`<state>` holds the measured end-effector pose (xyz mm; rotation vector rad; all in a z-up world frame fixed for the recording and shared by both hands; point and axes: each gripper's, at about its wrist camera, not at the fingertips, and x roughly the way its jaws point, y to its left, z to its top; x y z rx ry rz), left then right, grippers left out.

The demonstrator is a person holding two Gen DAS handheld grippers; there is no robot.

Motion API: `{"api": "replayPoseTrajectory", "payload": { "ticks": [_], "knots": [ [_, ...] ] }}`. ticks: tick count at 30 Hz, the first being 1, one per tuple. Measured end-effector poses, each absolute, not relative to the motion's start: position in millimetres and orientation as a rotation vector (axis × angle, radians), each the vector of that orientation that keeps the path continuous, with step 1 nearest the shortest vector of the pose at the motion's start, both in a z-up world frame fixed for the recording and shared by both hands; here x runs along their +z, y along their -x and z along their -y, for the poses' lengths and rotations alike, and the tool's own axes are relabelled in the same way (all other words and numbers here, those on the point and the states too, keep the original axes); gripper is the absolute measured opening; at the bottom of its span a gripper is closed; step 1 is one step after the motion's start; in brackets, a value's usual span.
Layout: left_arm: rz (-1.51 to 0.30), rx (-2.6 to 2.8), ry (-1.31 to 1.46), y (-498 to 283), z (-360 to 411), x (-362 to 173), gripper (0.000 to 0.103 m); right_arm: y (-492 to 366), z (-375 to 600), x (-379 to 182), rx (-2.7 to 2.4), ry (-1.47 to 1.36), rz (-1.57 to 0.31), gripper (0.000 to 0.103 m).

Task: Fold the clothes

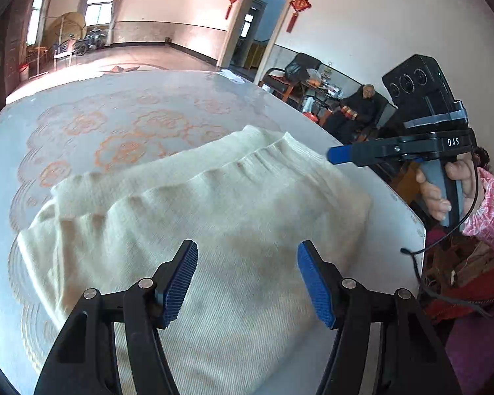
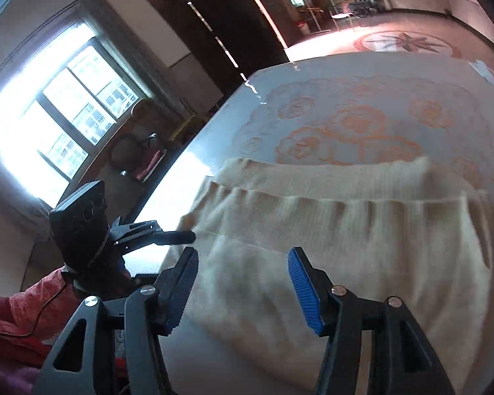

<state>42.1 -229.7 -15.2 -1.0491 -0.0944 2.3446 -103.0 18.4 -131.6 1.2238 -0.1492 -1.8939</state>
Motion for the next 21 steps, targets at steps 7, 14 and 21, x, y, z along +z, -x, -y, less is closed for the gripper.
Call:
{"api": "replayPoseTrajectory", "payload": {
  "ticks": [7, 14, 21],
  "knots": [
    [-0.047, 2.197, 1.072, 61.5, 95.6, -33.2, 0.065, 139.2, -177.5, -154.9, -1.982, -1.459, 0.352, 0.060],
    [-0.047, 2.137, 1.125, 118.1, 31.8, -42.8, 0.065, 159.4, -218.1, -202.6, -1.776, -1.534, 0.599, 0.060],
    [-0.100, 2.137, 1.128, 140.8, 13.9, -53.0, 0.065, 177.3, -199.0, -237.9, -1.518, -1.548, 0.679, 0.060]
  ]
}}
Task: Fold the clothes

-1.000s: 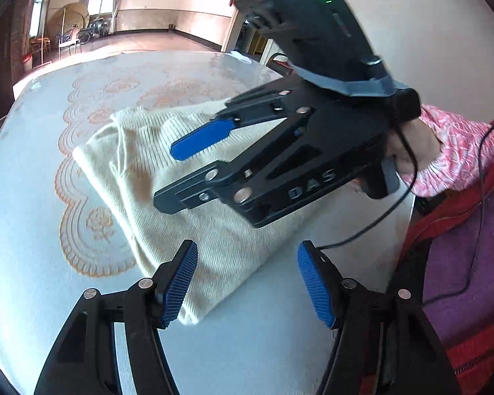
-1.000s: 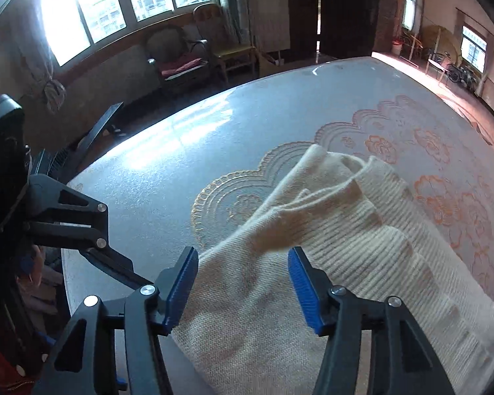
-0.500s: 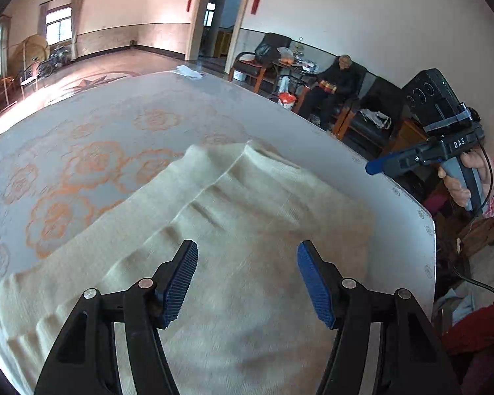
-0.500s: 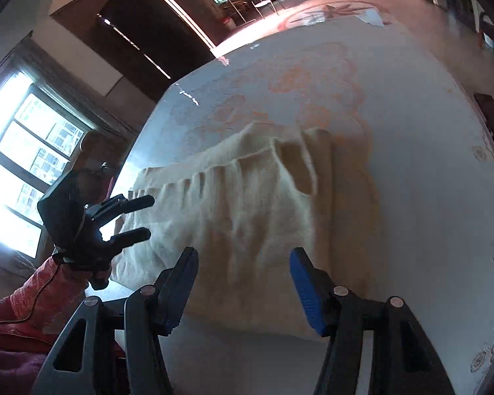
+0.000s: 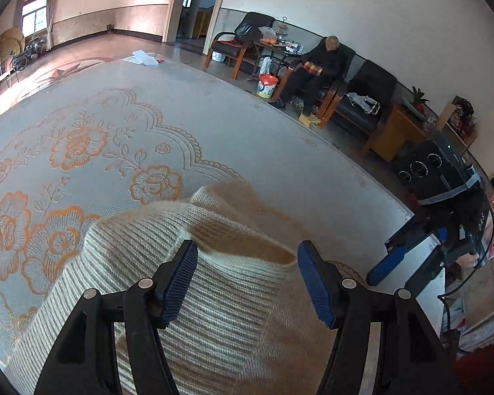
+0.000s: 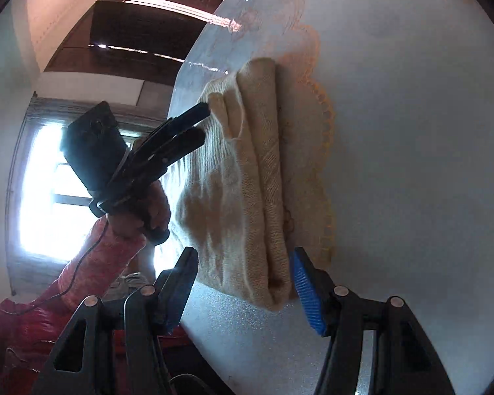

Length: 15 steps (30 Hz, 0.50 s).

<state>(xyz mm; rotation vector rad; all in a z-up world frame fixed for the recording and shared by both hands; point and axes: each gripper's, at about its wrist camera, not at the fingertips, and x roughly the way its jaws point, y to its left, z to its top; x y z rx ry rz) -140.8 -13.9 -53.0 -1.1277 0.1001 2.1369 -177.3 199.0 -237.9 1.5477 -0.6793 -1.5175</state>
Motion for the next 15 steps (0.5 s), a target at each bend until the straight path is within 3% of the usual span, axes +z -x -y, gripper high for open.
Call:
{"api": "replayPoseTrajectory", "payload": {
  "ticks": [7, 15],
  "knots": [
    [-0.146, 2.186, 1.142, 137.5, 11.6, -72.2, 0.065, 192.8, -172.2, -244.5, -1.369, -1.513, 0.684, 0.060],
    [-0.188, 2.200, 1.106, 131.8, 2.7, -82.5, 0.076, 201.5, -133.7, -250.0, -1.238, -1.570, 0.583, 0.060]
  ]
}}
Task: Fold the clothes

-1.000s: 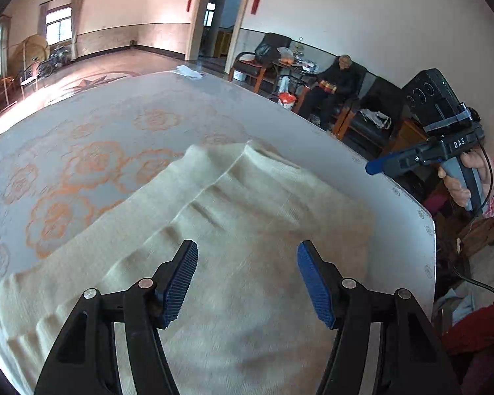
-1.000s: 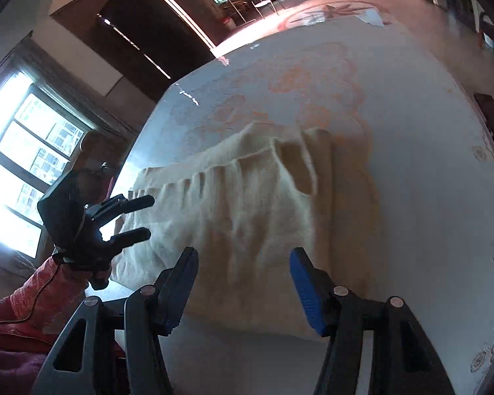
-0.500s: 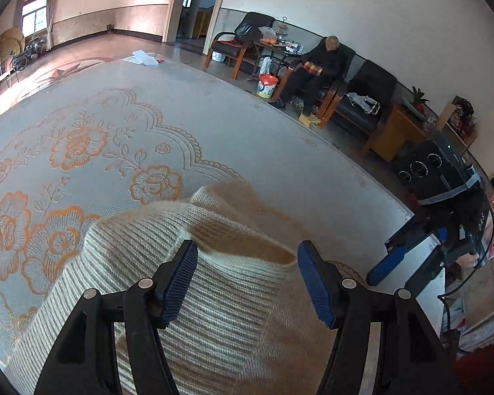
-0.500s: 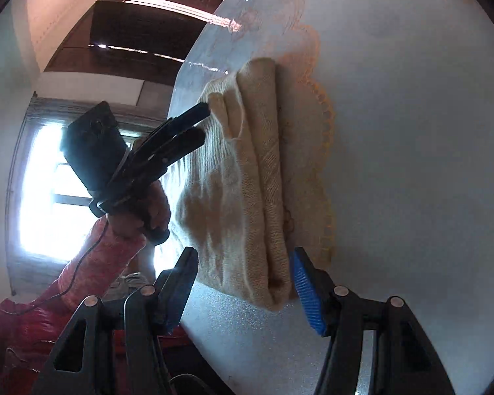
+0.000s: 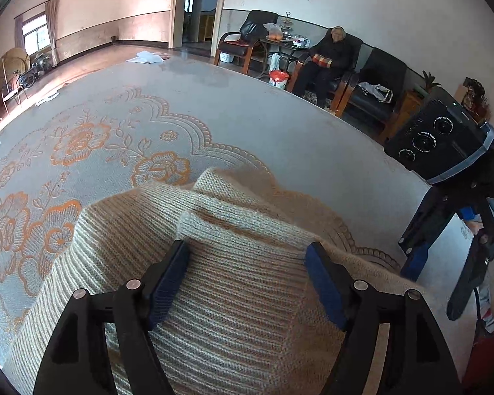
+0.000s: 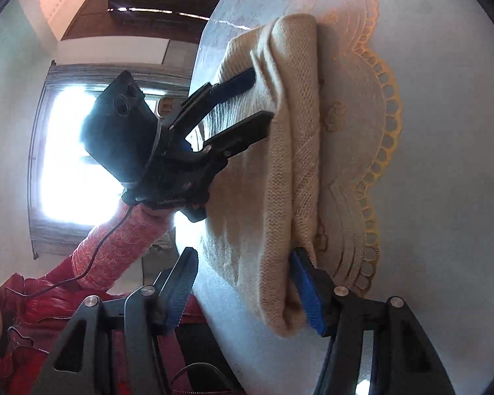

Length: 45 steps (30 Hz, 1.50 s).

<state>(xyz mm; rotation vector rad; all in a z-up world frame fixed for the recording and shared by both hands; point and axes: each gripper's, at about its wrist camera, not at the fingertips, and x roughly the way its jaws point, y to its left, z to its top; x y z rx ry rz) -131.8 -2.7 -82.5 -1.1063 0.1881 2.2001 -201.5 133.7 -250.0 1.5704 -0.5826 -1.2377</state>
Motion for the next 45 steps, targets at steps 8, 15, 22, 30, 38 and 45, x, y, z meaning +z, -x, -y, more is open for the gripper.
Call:
{"api": "replayPoseTrajectory", "payload": {
  "ticks": [8, 15, 22, 30, 38, 45],
  "knots": [
    [-0.169, 2.198, 1.105, 134.3, 7.9, -85.0, 0.076, 163.8, -96.0, -234.6, -0.992, -1.644, 0.270, 0.060],
    [-0.141, 2.193, 1.102, 135.9, 12.4, -85.2, 0.076, 152.8, -105.9, -250.1, -1.063, -1.702, 0.183, 0.058],
    [-0.039, 2.219, 1.075, 136.4, 29.2, -70.4, 0.076, 156.5, -152.4, -218.5, -1.524, -1.545, 0.375, 0.058],
    [0.030, 2.608, 0.967, 100.3, 114.2, -30.4, 0.075, 162.1, -115.5, -119.2, -2.224, -1.212, 0.043, 0.059],
    [0.165, 2.862, 1.250, 50.1, 245.2, -65.0, 0.075, 193.1, -1.3, -150.1, -2.114, -1.111, -0.505, 0.057],
    [0.202, 2.917, 1.357, 41.2, 297.0, -101.9, 0.083, 220.7, 29.8, -182.6, -2.057, -1.201, -0.532, 0.055]
  ]
}}
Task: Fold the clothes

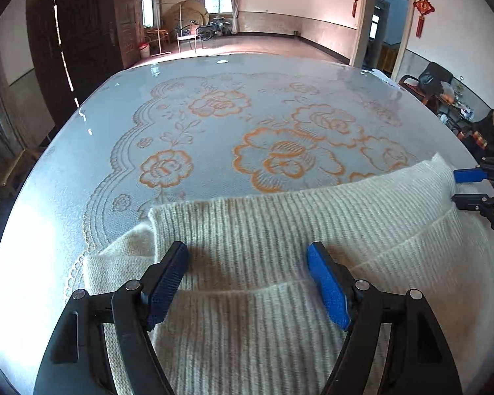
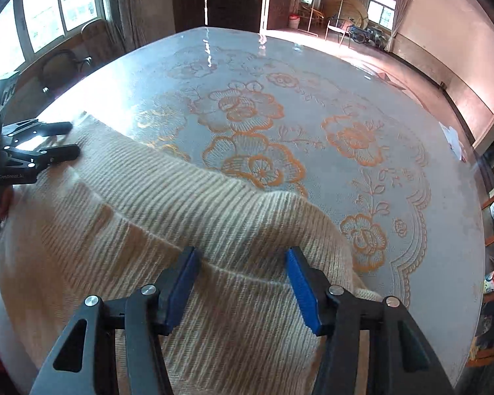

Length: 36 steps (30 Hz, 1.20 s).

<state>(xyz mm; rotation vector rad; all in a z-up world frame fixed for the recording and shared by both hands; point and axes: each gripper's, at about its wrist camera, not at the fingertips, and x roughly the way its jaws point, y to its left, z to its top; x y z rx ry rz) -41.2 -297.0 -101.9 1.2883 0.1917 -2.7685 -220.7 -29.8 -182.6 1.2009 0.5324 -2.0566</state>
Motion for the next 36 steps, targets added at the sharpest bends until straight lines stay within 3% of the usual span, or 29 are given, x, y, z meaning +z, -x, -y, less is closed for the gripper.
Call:
{"api": "replayPoseTrajectory", "payload": {
  "ticks": [3, 5, 9, 14, 20, 22, 23, 24, 26, 30, 36],
  "knots": [
    [-0.262, -2.760, -1.273, 37.3, 309.1, -104.6, 0.083, 236.4, -1.4, -189.7, -2.120, -1.284, -0.328, 0.055],
    [-0.235, -2.755, -1.290, 38.8, 307.8, -102.4, 0.084, 242.5, -20.9, -194.4, -2.156, -1.307, -0.209, 0.049],
    [-0.135, -2.716, -1.279, 36.2, 301.5, -79.9, 0.083, 231.9, -6.9, -178.1, -2.214, -1.291, -0.406, 0.048],
    [-0.002, -2.702, -1.150, 16.7, 287.7, -52.2, 0.085, 187.4, 14.5, -127.6, -2.097, -1.108, -0.314, 0.055],
    [-0.066, -2.551, -1.270, 11.8, 290.4, -87.2, 0.085, 138.9, 52.0, -172.0, -1.991, -1.189, -0.627, 0.055],
    [-0.163, -2.521, -1.225, 5.7, 298.0, -97.7, 0.091, 139.9, 41.9, -178.4, -2.022, -1.221, -0.556, 0.056],
    [-0.214, -2.507, -1.198, 2.4, 302.0, -102.7, 0.102, 141.9, 35.4, -180.1, -2.038, -1.235, -0.499, 0.058],
    [-0.261, -2.502, -1.200, 1.6, 306.4, -104.7, 0.103, 143.4, 31.2, -180.7, -2.048, -1.245, -0.460, 0.060],
    [-0.354, -2.495, -1.217, 1.5, 315.5, -107.2, 0.103, 145.3, 27.6, -179.5, -2.058, -1.256, -0.416, 0.060],
    [-0.279, -2.509, -1.277, 4.4, 314.8, -100.8, 0.103, 145.1, 24.8, -170.9, -2.041, -1.284, -0.386, 0.061],
    [-0.266, -2.531, -1.322, -4.4, 334.0, -79.7, 0.103, 162.0, -9.1, -137.9, -2.036, -1.300, -0.079, 0.064]
  ]
}}
